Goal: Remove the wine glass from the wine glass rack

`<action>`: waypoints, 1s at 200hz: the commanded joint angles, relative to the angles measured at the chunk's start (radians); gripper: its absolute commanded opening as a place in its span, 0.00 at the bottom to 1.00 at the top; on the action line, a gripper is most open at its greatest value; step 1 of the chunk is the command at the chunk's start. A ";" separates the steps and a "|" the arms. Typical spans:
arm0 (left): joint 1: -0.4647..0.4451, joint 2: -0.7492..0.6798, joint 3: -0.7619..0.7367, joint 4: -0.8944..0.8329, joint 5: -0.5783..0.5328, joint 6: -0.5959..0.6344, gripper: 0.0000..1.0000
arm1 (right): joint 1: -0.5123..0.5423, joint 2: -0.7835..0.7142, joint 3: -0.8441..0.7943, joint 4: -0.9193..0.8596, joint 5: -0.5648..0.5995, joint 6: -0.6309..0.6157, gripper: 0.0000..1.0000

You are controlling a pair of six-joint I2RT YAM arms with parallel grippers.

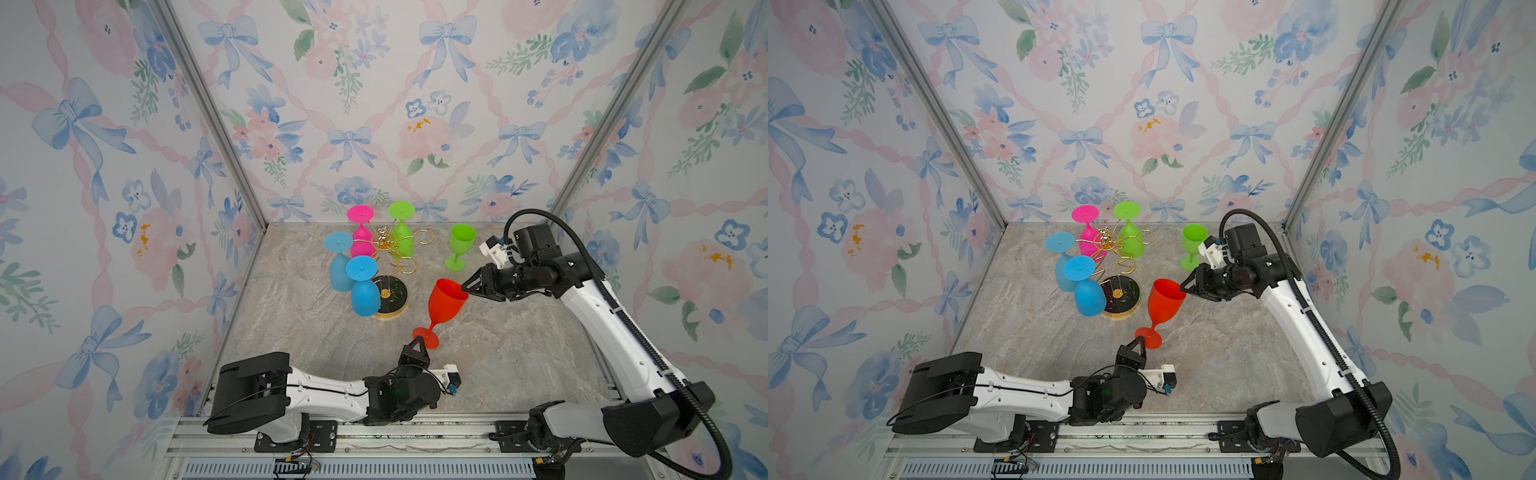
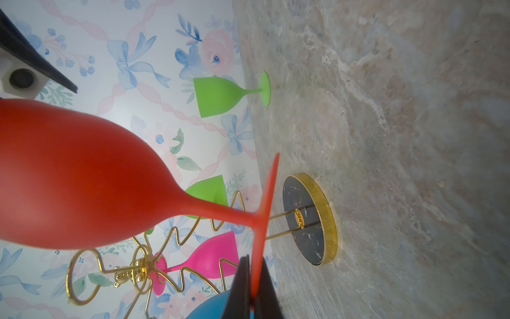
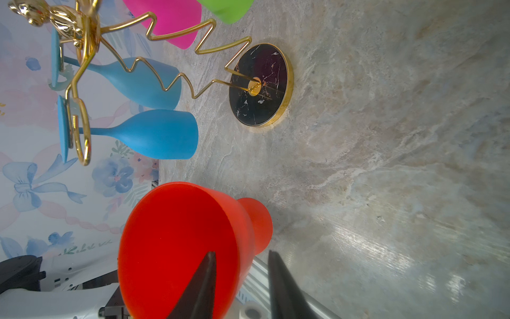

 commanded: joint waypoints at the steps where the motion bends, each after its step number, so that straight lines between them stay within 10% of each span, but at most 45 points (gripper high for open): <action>1: -0.007 0.005 0.003 0.025 -0.019 0.016 0.00 | 0.004 0.002 0.024 -0.035 -0.017 -0.014 0.30; 200: -0.008 0.016 -0.030 0.043 -0.079 0.123 0.00 | 0.051 0.044 -0.005 -0.108 -0.035 -0.044 0.08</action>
